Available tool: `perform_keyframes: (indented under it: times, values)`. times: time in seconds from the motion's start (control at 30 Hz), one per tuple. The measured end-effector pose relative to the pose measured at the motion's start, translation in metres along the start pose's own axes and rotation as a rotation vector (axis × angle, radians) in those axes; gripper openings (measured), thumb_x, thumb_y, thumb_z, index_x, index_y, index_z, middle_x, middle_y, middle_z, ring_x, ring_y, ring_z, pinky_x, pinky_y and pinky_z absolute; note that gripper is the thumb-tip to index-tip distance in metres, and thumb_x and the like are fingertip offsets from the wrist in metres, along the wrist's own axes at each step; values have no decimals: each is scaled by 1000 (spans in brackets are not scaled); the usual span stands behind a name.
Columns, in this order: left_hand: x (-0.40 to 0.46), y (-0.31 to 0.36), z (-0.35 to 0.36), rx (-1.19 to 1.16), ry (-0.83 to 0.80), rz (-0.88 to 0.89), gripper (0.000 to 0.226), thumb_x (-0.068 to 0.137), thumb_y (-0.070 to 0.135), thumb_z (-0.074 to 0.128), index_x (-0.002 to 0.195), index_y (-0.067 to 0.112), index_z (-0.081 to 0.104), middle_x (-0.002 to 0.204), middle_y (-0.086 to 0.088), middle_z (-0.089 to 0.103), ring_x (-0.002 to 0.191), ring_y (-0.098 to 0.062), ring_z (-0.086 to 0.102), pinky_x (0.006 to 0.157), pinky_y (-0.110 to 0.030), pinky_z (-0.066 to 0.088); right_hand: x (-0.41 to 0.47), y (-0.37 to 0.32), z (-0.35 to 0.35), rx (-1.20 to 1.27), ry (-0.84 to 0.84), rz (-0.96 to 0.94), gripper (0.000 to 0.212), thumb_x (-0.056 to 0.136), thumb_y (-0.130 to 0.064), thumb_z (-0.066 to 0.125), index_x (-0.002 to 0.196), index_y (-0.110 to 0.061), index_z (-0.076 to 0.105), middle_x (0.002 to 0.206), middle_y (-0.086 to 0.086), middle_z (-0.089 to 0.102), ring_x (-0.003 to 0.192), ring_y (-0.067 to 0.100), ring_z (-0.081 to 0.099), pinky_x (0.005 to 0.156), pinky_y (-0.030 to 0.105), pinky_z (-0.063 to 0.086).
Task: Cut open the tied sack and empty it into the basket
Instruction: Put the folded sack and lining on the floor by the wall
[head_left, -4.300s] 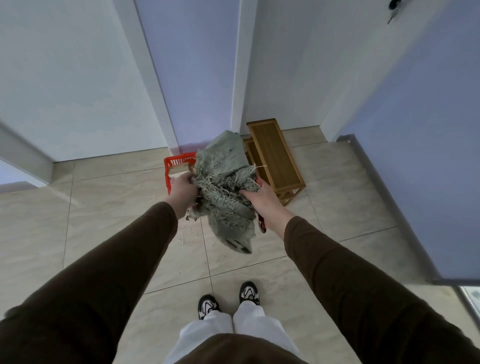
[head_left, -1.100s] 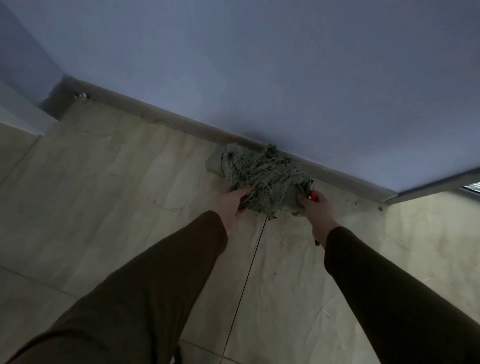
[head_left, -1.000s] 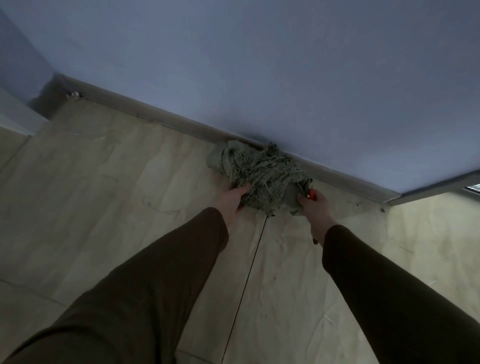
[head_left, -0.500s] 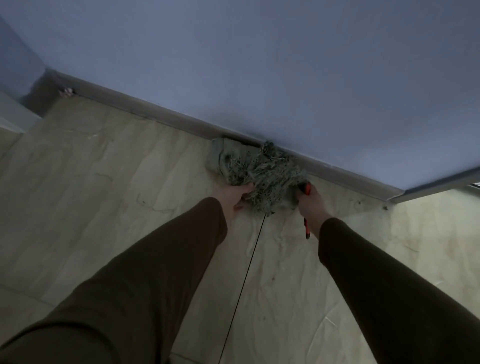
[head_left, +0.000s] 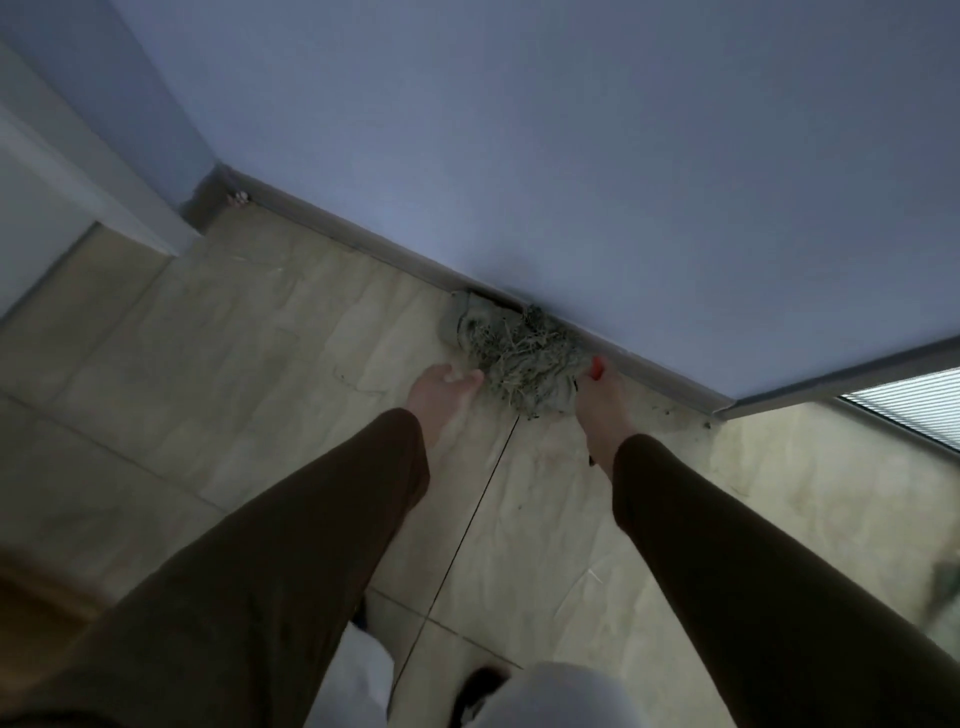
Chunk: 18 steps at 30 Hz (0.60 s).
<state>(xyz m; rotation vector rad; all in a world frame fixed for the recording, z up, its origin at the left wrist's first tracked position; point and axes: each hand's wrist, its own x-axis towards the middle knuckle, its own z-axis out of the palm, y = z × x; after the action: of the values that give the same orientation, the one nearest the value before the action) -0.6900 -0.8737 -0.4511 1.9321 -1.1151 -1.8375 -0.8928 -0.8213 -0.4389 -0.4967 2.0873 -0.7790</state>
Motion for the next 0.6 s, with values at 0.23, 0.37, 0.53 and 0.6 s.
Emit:
perform_keyframes:
  times: [0.23, 0.37, 0.53, 0.6]
  values:
    - [-144, 57, -42, -51, 42, -6, 57, 97, 40, 73, 143, 10, 56, 146, -13, 56, 128, -29, 58, 112, -43, 49, -134, -91, -39, 60, -171, -67, 19, 112, -31, 40, 123, -20, 51, 87, -2, 47, 70, 11, 44, 63, 26, 40]
    - [-234, 79, -73, -101, 80, 5, 48, 101, 37, 70, 138, 9, 60, 140, -11, 61, 117, -25, 61, 95, -38, 53, -213, -140, -53, 81, -208, -106, 11, 111, -27, 44, 120, -27, 51, 99, -4, 57, 91, 17, 59, 88, 39, 54]
    - [-342, 91, -119, -190, 157, 30, 49, 101, 38, 68, 140, 9, 57, 132, -6, 60, 112, -21, 57, 68, -22, 47, -311, -180, -53, 40, -327, -194, 27, 111, -28, 44, 132, -16, 56, 107, 1, 55, 94, 18, 56, 84, 35, 54]
    - [-379, 86, -136, -219, 200, 38, 48, 102, 38, 68, 139, 10, 58, 127, -4, 60, 111, -20, 58, 68, -22, 47, -348, -187, -50, 27, -380, -225, 33, 111, -26, 46, 142, -17, 52, 121, 2, 58, 106, 19, 57, 97, 40, 53]
